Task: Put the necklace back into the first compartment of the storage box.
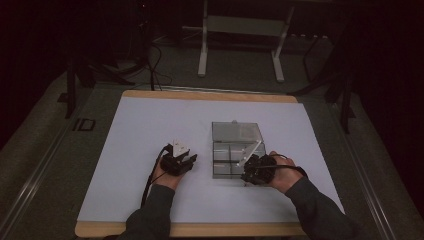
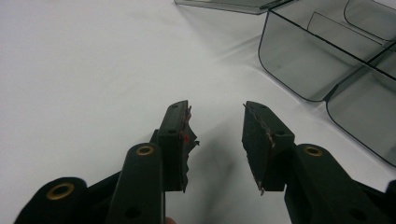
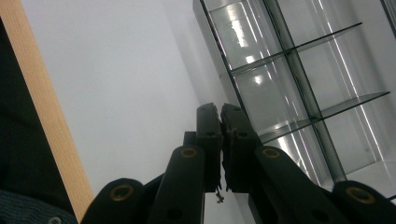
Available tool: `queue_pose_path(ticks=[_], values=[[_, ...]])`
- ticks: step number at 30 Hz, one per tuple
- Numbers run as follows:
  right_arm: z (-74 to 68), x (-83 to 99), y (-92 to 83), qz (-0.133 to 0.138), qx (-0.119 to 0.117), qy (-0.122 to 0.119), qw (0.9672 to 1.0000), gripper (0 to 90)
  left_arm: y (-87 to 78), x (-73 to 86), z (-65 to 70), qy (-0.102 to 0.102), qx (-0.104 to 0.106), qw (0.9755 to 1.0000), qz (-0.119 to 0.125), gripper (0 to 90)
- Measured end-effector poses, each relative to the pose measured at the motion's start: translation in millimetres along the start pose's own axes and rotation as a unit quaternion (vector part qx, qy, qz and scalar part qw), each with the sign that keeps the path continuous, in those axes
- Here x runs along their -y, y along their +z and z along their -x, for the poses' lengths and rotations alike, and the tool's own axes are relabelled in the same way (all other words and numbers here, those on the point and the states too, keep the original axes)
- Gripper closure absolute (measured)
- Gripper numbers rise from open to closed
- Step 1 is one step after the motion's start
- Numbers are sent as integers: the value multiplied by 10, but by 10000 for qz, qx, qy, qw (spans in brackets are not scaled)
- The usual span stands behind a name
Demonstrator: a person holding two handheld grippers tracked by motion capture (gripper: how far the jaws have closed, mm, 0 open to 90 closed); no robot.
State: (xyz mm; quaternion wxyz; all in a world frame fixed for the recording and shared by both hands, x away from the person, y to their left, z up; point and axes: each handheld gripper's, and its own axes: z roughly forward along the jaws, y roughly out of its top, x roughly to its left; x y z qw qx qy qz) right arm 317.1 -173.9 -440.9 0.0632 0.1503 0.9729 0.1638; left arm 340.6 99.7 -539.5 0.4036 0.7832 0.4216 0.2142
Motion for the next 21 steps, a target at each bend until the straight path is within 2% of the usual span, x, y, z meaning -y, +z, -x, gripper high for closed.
queue_pose_path(ticks=[21], values=[[67, 3, -157, 105, 71, 65, 9999, 866, -1, -1, 0, 3, 2, 10000, -6, 616]])
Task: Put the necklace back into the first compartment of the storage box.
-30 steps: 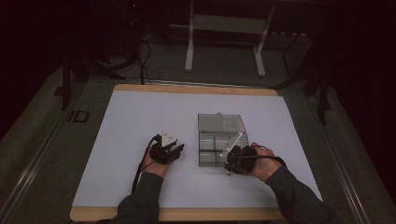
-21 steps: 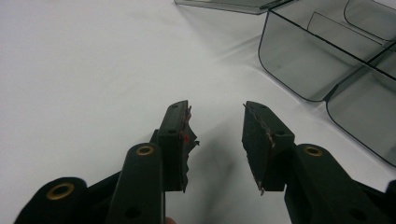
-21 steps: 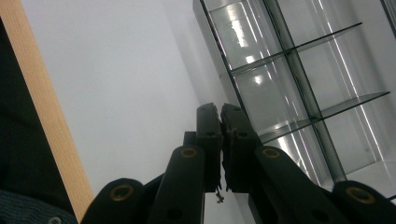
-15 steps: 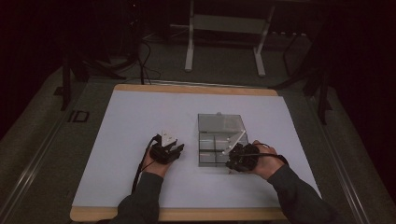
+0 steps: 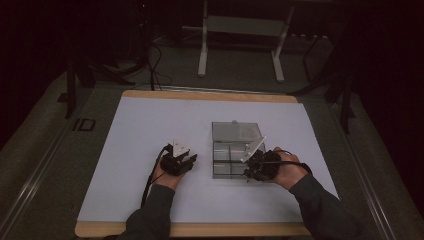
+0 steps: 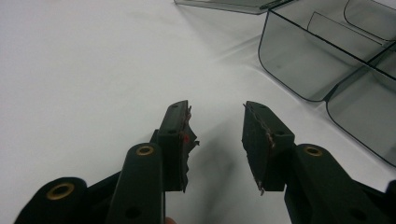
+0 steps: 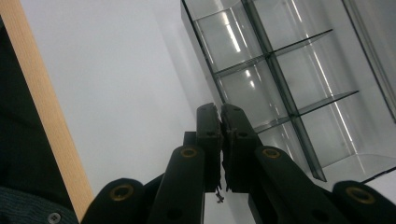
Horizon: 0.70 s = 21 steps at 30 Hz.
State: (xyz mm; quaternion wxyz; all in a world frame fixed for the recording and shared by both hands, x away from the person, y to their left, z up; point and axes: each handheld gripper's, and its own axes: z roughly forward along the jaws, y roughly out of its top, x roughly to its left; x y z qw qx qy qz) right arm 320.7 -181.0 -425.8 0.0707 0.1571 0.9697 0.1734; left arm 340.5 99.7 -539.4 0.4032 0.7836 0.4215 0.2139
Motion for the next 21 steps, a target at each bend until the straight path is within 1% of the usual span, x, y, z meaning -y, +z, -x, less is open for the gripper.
queue_pose_path(ticks=[11, 21], values=[[34, 0, -56, 42, 16, 28, 10000, 866, 1, 0, 1, 0, -3, 10000, 1, 616], [65, -45, -91, 55, 45, 4, 10000, 866, 1, 0, 0, 1, -2, 10000, -2, 616]])
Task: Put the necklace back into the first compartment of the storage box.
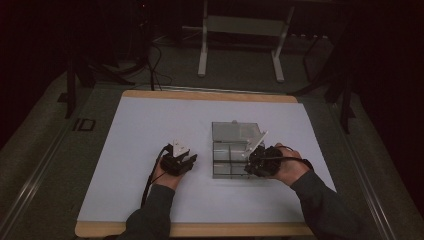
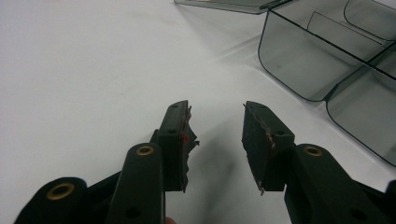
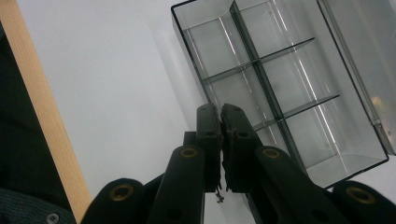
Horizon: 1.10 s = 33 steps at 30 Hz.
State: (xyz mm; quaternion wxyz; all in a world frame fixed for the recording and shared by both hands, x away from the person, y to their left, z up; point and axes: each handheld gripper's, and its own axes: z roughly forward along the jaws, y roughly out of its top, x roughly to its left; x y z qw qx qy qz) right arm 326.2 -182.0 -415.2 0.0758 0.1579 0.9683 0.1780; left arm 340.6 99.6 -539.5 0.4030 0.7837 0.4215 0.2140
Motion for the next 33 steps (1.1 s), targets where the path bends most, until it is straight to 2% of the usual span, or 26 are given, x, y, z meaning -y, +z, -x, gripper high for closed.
queue_pose_path(ticks=[33], values=[[134, -135, -38, 38, 31, 53, 10000, 866, 1, -1, 0, 6, 6, 10000, -9, 616]])
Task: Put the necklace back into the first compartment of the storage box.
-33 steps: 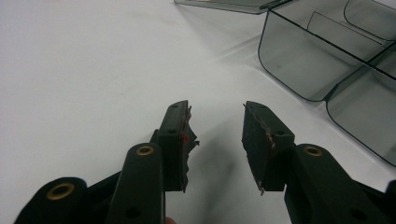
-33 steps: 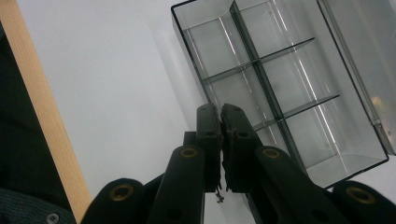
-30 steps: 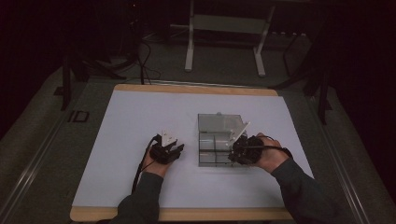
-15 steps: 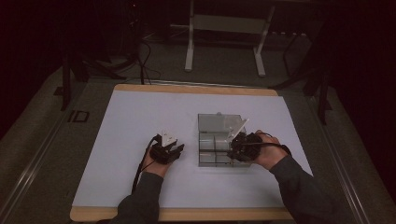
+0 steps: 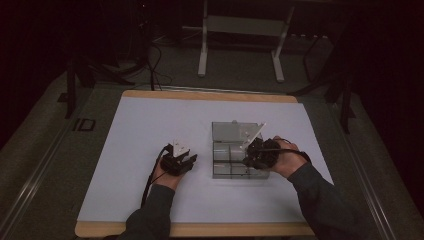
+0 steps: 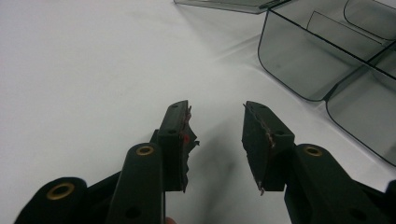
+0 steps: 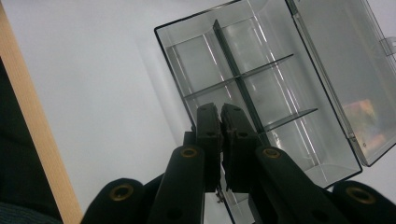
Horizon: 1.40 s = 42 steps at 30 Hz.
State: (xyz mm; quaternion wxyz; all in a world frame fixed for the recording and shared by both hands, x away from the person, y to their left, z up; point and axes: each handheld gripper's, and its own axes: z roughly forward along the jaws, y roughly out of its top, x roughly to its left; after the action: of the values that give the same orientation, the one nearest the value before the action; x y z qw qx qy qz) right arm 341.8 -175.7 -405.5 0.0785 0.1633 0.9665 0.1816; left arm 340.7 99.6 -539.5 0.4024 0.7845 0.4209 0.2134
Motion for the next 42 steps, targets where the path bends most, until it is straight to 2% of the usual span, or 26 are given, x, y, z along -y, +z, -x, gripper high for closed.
queue_pose_path(ticks=[42], values=[[161, -154, 64, 109, -8, 145, 9998, 865, 2, -1, -1, -4, 18, 10000, -11, 616]])
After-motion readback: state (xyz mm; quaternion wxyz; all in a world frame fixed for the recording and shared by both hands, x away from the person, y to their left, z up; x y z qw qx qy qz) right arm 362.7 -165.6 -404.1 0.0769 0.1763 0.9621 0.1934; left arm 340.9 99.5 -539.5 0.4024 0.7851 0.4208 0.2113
